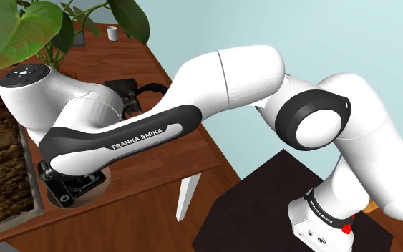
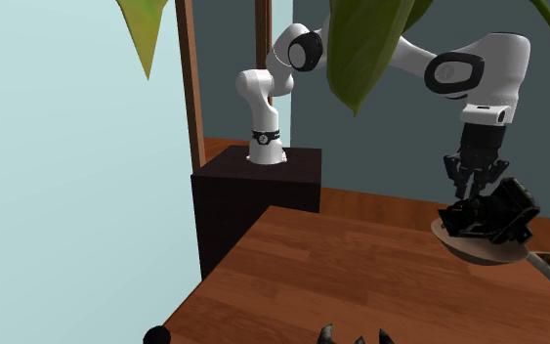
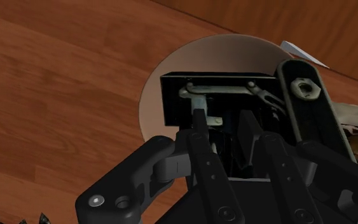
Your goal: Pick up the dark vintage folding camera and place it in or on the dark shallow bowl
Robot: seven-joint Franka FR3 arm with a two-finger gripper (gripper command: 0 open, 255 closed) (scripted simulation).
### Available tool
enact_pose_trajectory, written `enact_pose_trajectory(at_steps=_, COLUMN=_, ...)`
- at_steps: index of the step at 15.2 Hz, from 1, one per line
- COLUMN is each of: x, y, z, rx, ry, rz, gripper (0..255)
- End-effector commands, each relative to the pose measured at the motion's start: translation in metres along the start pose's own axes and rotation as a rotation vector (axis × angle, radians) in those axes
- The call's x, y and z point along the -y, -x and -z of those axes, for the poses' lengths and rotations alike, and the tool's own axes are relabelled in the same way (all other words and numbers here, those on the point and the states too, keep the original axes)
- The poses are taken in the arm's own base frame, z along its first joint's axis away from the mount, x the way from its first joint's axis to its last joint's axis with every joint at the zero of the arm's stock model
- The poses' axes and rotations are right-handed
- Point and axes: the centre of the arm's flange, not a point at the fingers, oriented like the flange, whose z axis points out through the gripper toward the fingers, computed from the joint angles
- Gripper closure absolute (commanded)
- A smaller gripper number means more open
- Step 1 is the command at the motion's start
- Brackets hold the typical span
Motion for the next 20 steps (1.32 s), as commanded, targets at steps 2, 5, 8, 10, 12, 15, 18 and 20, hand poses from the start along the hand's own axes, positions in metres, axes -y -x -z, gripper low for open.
enact_pose_trajectory(at_steps=2, x=0.000, y=0.000, z=0.000, rx=-0.001, ry=-0.001, rz=0.000, gripper=255)
enact_pose_trajectory(at_steps=5, x=0.000, y=0.000, z=0.000, rx=-0.001, ry=-0.001, rz=0.000, gripper=0)
enact_pose_trajectory(at_steps=8, x=0.000, y=0.000, z=0.000, rx=-0.001, ry=-0.001, rz=0.000, gripper=0)
enact_pose_trajectory(at_steps=10, x=0.000, y=0.000, z=0.000, rx=-0.001, ry=-0.001, rz=0.000, gripper=0)
enact_pose_trajectory(at_steps=12, x=0.000, y=0.000, z=0.027, rx=-0.001, ry=-0.001, rz=0.000, gripper=0)
enact_pose_trajectory(at_steps=15, x=0.000, y=0.000, z=0.050, rx=-0.001, ry=-0.001, rz=0.000, gripper=0)
enact_pose_trajectory(at_steps=18, x=0.000, y=0.000, z=0.050, rx=-0.001, ry=-0.001, rz=0.000, gripper=0)
enact_pose_trajectory(at_steps=20, x=0.000, y=0.000, z=0.050, rx=-0.001, ry=-0.001, rz=0.000, gripper=0)
